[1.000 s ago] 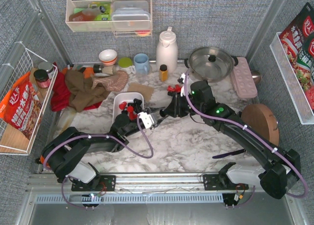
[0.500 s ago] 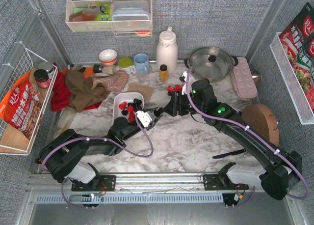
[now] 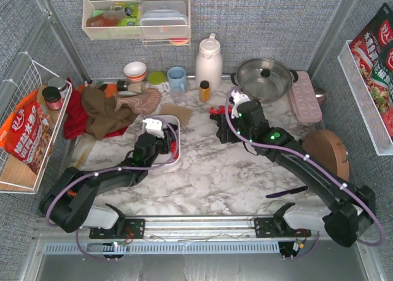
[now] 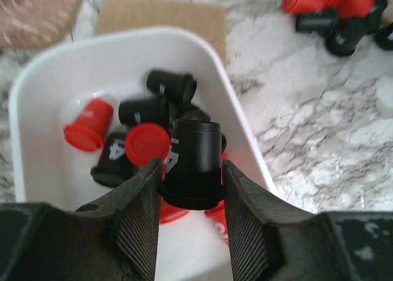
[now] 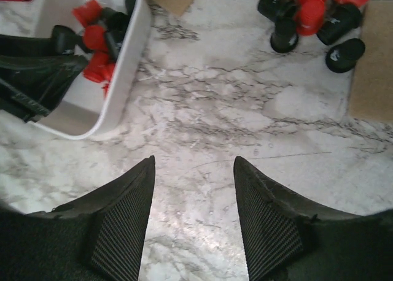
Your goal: Mix the coffee capsules in the storage basket
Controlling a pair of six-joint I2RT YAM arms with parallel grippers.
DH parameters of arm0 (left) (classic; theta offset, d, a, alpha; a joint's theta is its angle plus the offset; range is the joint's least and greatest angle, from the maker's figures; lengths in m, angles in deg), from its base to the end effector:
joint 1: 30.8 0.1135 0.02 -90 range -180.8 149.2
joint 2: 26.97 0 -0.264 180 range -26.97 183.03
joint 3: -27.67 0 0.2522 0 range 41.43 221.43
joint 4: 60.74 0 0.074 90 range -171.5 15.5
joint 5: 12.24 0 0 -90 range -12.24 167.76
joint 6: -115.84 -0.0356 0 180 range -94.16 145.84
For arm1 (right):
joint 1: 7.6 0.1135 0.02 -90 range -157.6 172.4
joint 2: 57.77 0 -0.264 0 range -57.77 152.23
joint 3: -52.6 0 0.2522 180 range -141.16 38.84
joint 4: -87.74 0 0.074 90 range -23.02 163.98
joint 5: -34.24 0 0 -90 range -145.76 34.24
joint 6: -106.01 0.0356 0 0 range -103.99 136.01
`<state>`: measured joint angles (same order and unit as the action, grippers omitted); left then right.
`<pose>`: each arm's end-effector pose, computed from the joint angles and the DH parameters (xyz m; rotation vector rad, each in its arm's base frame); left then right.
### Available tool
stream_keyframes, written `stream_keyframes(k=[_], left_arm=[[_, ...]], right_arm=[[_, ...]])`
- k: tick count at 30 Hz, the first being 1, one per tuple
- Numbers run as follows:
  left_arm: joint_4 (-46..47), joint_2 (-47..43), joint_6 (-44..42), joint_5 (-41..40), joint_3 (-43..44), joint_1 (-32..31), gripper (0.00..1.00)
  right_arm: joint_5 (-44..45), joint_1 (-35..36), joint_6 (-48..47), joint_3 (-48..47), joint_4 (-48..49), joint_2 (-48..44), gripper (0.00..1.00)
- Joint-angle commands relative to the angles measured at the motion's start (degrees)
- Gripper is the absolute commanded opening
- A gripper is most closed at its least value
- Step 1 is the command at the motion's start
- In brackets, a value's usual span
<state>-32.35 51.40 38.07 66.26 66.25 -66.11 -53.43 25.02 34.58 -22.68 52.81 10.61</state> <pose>0.2222 -0.1487 0.1892 0.2122 1.7725 -0.4230 0.2280 0.1442 0.3377 -0.2313 2.0862 0.5060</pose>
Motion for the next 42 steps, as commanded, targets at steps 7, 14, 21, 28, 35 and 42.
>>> stream_keyframes(k=[7, 14, 21, 28, 35, 42], left_arm=[[-17.93, 4.79, 11.73, -9.79, 5.57, 0.59, 0.46], [-20.40, 2.42, 17.10, -12.94, 4.21, 0.59, 0.57], [-24.55, 0.00, 17.37, -13.79, 5.31, 0.59, 0.66], [-22.61, -6.94, 13.35, -13.54, 4.01, 0.59, 0.67], [-20.14, -11.63, 10.84, -12.36, 2.88, 0.57, 0.69], [-18.86, -12.53, 9.99, -11.50, 2.78, 0.59, 0.70]], right_arm=[[6.85, -5.45, -2.88, -4.12, 5.34, 17.75, 0.62], [4.36, -9.20, -4.78, -13.54, 8.42, 32.85, 0.63], [3.78, -10.14, -7.70, -24.90, 5.95, 45.75, 0.63], [3.48, -10.47, -9.42, -30.56, 4.22, 51.55, 0.58], [4.03, -10.44, -8.62, -31.43, 2.06, 52.98, 0.48], [3.46, -10.45, -7.67, -29.41, 1.88, 52.67, 0.45]])
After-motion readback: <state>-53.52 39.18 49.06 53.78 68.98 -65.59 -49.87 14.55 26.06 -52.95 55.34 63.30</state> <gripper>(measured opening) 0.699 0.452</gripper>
